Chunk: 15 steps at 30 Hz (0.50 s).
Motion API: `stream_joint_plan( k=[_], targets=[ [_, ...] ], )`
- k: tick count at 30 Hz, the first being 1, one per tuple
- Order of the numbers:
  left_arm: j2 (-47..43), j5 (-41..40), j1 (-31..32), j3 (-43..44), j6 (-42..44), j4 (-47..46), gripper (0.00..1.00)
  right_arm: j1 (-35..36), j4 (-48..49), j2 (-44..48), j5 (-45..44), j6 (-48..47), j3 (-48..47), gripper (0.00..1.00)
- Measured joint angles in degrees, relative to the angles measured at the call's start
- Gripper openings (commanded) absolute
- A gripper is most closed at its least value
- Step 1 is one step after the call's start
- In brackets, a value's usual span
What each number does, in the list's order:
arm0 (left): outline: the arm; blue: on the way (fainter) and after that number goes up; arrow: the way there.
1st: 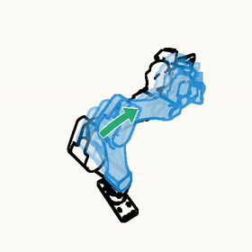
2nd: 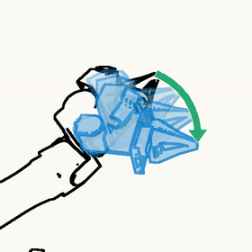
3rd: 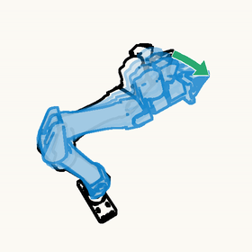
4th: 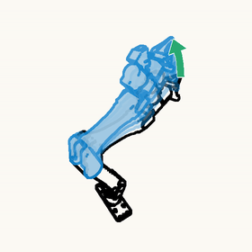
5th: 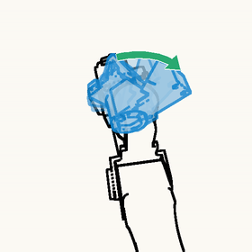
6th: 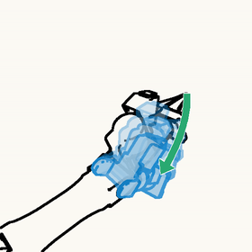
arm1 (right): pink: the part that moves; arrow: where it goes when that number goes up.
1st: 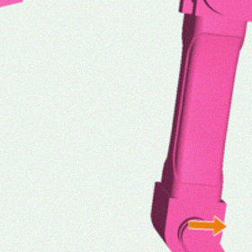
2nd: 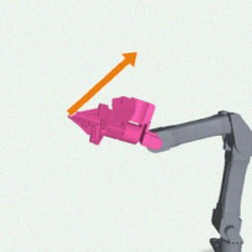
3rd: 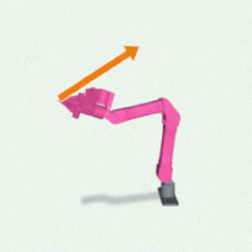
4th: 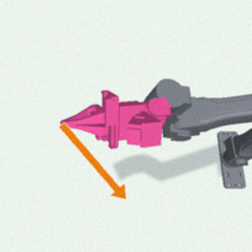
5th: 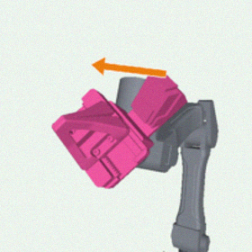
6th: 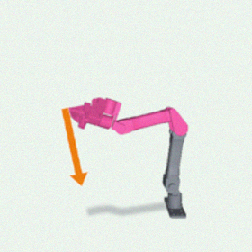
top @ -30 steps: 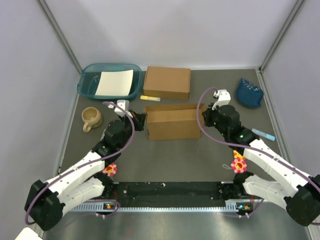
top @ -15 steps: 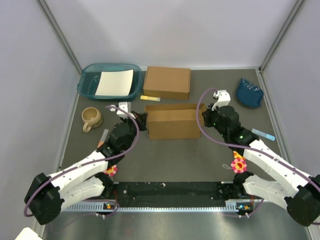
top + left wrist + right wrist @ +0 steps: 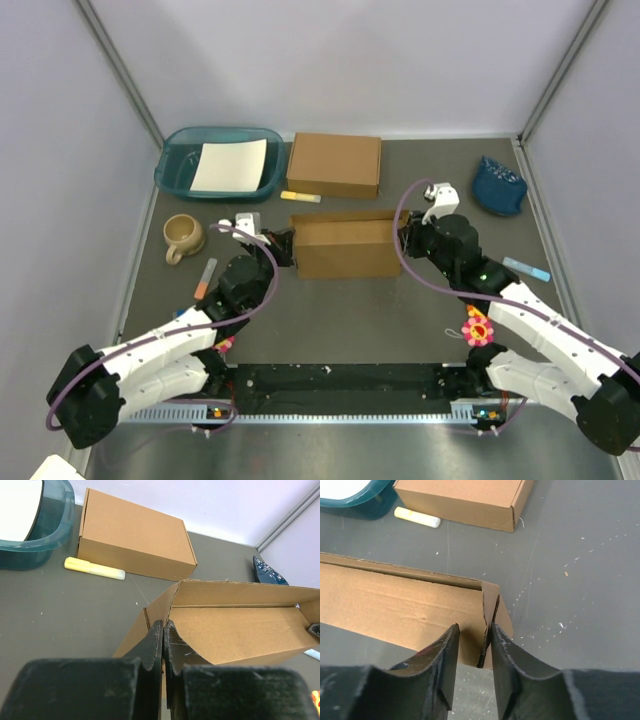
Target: Fold the paper box
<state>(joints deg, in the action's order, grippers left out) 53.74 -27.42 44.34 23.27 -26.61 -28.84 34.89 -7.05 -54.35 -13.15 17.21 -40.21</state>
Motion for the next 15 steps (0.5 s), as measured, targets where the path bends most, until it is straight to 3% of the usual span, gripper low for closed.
stream_joint_plan(
  k=[7, 15],
  targets=[
    [0.5, -2.3, 1.3, 0.2, 1.3, 0.0, 0.00, 0.6, -3.8, 0.5, 1.7, 0.9, -2.0, 0.46],
    [2.9, -4.0, 1.9, 2.3, 2.6, 0.6, 0.00, 0.7, -11.2, 1.1, 0.1, 0.3, -5.2, 0.47]
  ],
)
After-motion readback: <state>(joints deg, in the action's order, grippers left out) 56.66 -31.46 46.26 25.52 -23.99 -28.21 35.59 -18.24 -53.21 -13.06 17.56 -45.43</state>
